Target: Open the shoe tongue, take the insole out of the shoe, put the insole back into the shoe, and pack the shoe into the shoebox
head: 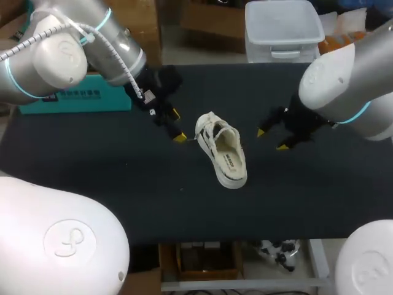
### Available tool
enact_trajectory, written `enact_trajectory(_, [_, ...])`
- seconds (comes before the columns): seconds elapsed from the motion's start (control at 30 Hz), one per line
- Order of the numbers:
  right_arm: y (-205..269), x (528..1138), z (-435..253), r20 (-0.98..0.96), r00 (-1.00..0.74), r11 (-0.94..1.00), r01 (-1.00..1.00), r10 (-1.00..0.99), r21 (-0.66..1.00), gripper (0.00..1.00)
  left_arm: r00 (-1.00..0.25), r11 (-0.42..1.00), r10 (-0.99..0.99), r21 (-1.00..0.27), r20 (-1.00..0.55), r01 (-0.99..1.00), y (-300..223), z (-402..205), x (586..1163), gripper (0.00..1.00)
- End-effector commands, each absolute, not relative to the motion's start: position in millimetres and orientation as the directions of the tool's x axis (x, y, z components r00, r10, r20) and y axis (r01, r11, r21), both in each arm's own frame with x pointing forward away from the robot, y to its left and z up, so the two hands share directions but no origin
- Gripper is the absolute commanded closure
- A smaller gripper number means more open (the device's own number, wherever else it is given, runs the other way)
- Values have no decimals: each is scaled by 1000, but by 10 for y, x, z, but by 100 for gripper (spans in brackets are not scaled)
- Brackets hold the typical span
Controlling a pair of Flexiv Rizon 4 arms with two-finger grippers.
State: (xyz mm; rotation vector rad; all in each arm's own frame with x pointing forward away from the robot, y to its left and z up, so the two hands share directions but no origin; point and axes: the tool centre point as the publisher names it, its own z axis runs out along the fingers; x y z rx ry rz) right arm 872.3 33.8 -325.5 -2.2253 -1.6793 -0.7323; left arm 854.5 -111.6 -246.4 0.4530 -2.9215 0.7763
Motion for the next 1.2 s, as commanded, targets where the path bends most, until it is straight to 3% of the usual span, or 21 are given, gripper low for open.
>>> enact_trajectory(0.03, [401,8752,-3205,554,163,-191,982,817,-8,0,-887,787,-424,-411,181,-460,-1262,-2670,8464,0])
enact_trajectory(0.4, [528,8614,-3047,193,230,-233,972,954,-8,0,-664,611,-731,-283,156,-740,-1385,-2951,8375,0])
enact_trajectory(0.77, [443,8638,-3057,189,223,-226,974,956,-7,0,-637,594,-766,-278,91,-755,-1462,-2986,8366,0])
enact_trajectory(0.93, [125,8653,-3020,210,42,-51,998,977,35,0,-460,401,-863,-272,207,-875,-1641,-3097,8365,0])
enact_trajectory(1.07, [-108,8685,-3000,229,-98,87,995,969,57,0,-320,272,-921,-221,221,-936,-1740,-3267,8353,0])
enact_trajectory(1.2, [-290,8768,-2995,237,-195,185,981,952,66,0,-208,155,-958,-252,196,-955,-1820,-3319,8384,0])
